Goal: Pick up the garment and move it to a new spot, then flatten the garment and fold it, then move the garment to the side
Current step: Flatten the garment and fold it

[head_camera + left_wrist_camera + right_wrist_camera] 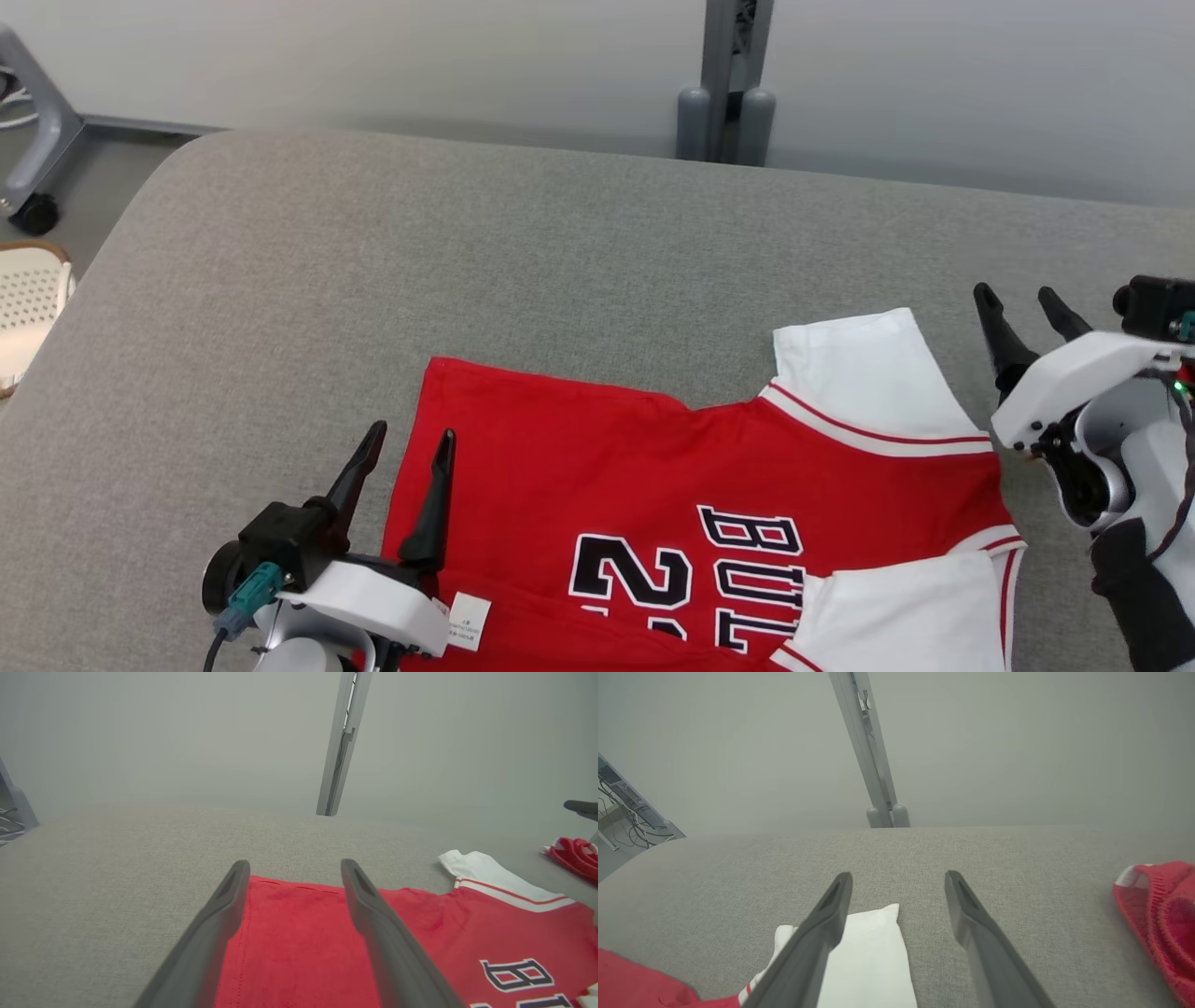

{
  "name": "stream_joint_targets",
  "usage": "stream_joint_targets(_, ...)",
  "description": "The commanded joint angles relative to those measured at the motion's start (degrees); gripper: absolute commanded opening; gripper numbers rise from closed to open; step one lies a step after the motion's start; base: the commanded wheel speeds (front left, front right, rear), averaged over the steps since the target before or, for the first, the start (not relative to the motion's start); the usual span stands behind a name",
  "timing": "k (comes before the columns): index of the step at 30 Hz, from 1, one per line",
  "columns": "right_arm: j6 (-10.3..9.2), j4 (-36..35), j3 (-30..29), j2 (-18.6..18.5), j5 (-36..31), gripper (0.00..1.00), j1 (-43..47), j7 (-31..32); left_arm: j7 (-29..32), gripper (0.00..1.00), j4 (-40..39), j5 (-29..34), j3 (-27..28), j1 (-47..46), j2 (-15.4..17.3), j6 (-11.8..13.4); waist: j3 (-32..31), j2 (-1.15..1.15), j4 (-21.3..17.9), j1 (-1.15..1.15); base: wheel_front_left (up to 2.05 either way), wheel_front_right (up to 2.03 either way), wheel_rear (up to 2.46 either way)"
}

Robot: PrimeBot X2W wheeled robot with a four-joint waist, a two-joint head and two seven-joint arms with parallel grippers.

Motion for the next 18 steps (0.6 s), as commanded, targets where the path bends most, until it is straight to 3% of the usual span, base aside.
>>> stream_joint_targets(1,0.02,1.50,0.30,-0.84,2.22,1.00,-1.73,1.41,-0.09,1.00,-0.28,-0.67,0.07,-1.43,0.22,-0.23,1.69,0.00,1.38,0.00,0.00,0.00,0.00)
stream_joint_targets(9,0.02,8.77,9.18,-6.06,9.96,1.00,-9.59,10.45,-0.09,1.00,-0.97,-1.92,-1.68,-3.86,0.18,-0.34,5.79,0.00,4.59,0.00,0.00,0.00,0.00)
stream_joint_targets(18,0.02,13.24,19.19,-9.82,12.41,1.00,-14.70,12.49,-0.09,1.00,-1.25,-3.33,-4.00,-6.05,0.21,0.32,9.00,0.00,6.75,0.00,0.00,0.00,0.00)
